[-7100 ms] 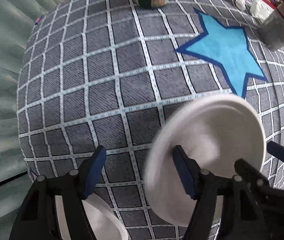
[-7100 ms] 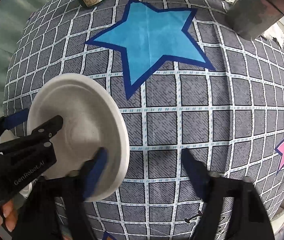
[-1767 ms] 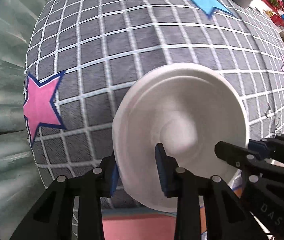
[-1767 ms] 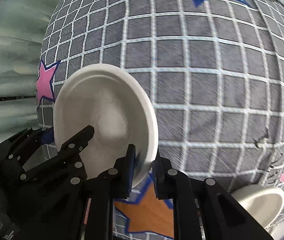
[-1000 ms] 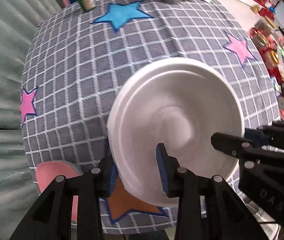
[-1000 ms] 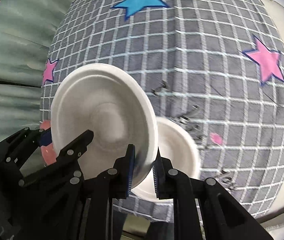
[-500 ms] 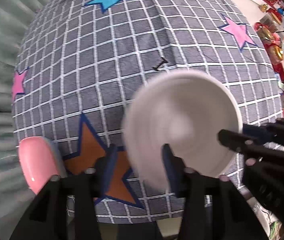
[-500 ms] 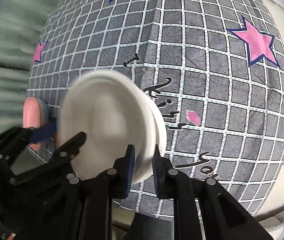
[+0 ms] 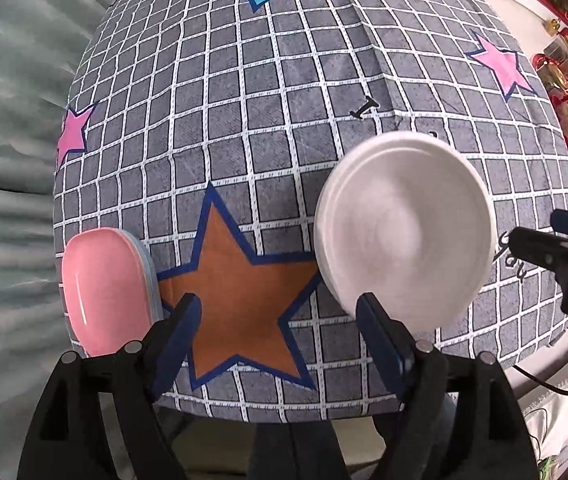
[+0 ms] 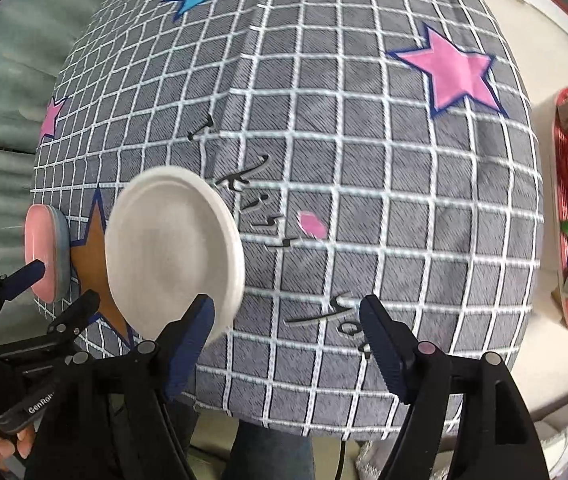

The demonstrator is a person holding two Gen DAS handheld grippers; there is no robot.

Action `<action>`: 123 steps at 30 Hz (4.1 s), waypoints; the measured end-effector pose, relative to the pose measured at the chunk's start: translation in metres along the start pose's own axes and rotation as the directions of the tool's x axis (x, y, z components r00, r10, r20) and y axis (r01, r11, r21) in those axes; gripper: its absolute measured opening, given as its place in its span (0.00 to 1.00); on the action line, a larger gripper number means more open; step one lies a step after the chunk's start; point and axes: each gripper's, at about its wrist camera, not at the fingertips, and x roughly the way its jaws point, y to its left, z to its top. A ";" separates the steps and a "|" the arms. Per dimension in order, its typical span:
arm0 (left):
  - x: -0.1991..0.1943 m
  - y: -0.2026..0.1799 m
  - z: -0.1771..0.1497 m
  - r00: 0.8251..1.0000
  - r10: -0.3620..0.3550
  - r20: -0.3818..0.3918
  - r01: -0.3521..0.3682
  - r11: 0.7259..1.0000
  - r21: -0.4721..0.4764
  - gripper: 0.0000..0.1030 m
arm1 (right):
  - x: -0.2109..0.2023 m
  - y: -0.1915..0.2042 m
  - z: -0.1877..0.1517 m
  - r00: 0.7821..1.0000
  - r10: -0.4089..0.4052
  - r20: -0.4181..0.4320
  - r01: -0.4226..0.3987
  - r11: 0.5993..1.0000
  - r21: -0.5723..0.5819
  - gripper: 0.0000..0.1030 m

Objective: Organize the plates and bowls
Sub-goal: 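Move the left gripper to the rim of the white bowl stack, then grasp the rim of the white bowl stack with the left gripper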

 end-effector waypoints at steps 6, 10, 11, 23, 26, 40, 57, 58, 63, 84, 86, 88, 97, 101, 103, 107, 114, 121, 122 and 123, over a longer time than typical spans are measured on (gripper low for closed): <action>-0.001 -0.002 0.008 0.999 -0.026 0.027 0.026 1.000 0.005 1.00 | -0.001 -0.010 -0.007 1.000 0.021 0.014 -0.022 0.999 0.048 0.99; 0.003 -0.004 0.006 0.999 -0.053 -0.007 0.053 0.999 -0.001 1.00 | 0.003 -0.009 -0.011 1.000 0.005 -0.004 -0.005 0.997 0.072 0.99; 0.004 -0.004 0.004 0.998 -0.060 -0.013 0.060 0.998 0.003 1.00 | 0.003 -0.008 -0.012 1.000 0.002 -0.009 -0.002 0.998 0.069 0.99; 0.014 0.020 0.000 0.998 -0.066 -0.025 0.066 0.997 0.028 1.00 | 0.013 0.019 -0.009 0.999 -0.022 -0.036 0.025 0.996 0.088 0.99; 0.013 0.025 0.005 0.999 -0.048 -0.023 0.049 0.997 0.060 1.00 | 0.015 0.024 -0.008 0.999 -0.035 -0.035 0.039 0.991 0.125 0.99; 0.021 0.048 0.022 0.996 -0.083 0.021 0.080 0.991 0.106 1.00 | 0.036 0.062 -0.003 0.996 -0.086 -0.033 0.090 0.984 0.151 0.99; 0.016 0.020 0.008 0.999 -0.043 0.007 0.043 0.999 0.000 1.00 | 0.027 0.046 -0.006 0.995 -0.090 -0.037 0.091 0.996 0.011 0.99; 0.015 0.017 0.006 0.999 -0.040 0.000 0.040 0.999 -0.027 1.00 | 0.029 0.044 -0.005 0.995 -0.092 -0.043 0.092 0.996 -0.010 0.99; 0.013 -0.001 0.001 0.999 -0.019 -0.044 0.016 0.998 -0.055 1.00 | 0.021 0.020 -0.013 0.997 -0.065 -0.051 0.063 0.997 -0.043 0.99; 0.007 -0.005 -0.002 0.999 -0.016 -0.029 0.015 1.000 -0.014 1.00 | 0.006 -0.002 0.000 0.998 -0.050 -0.036 0.050 0.999 -0.004 0.99; 0.009 -0.003 0.003 0.999 -0.024 -0.032 0.024 1.000 -0.004 1.00 | 0.006 0.003 -0.002 0.998 -0.059 -0.034 0.059 0.998 0.016 0.99; 0.007 0.000 0.008 0.999 -0.036 -0.020 0.036 0.999 0.012 1.00 | 0.006 0.005 -0.003 0.997 -0.065 -0.034 0.066 0.997 0.028 0.99; 0.035 0.021 0.040 0.998 -0.068 0.003 0.068 0.997 0.045 1.00 | 0.039 0.014 0.004 0.990 -0.137 -0.028 0.139 0.987 0.083 0.99; 0.044 0.017 0.039 0.997 -0.075 -0.017 0.076 0.993 0.086 1.00 | 0.050 0.018 0.001 0.990 -0.134 -0.039 0.138 0.985 0.103 0.99; 0.050 0.015 0.040 0.997 -0.073 -0.016 0.074 0.993 0.089 1.00 | 0.059 0.021 0.001 0.989 -0.142 -0.047 0.146 0.984 0.097 0.99; 0.069 0.009 0.044 0.997 -0.077 -0.017 0.078 0.995 0.066 1.00 | 0.092 0.037 -0.002 0.987 -0.148 -0.056 0.153 0.984 0.092 0.99; 0.095 0.004 0.036 0.997 -0.071 -0.008 0.071 0.997 0.030 1.00 | 0.139 0.060 -0.004 0.990 -0.126 -0.067 0.129 0.990 0.047 0.99; 0.108 -0.009 0.038 0.995 -0.104 0.000 0.104 0.995 0.001 1.00 | 0.165 0.065 -0.007 0.996 -0.071 -0.051 0.074 0.995 0.060 1.00; 0.113 -0.007 0.038 0.994 -0.108 -0.008 0.108 0.994 -0.008 1.00 | 0.165 0.062 -0.008 0.997 -0.065 -0.044 0.068 0.995 0.067 1.00; 0.115 -0.008 0.038 0.993 -0.120 -0.018 0.120 0.993 -0.024 0.98 | 0.165 0.063 -0.008 0.997 -0.064 -0.042 0.067 0.995 0.078 1.00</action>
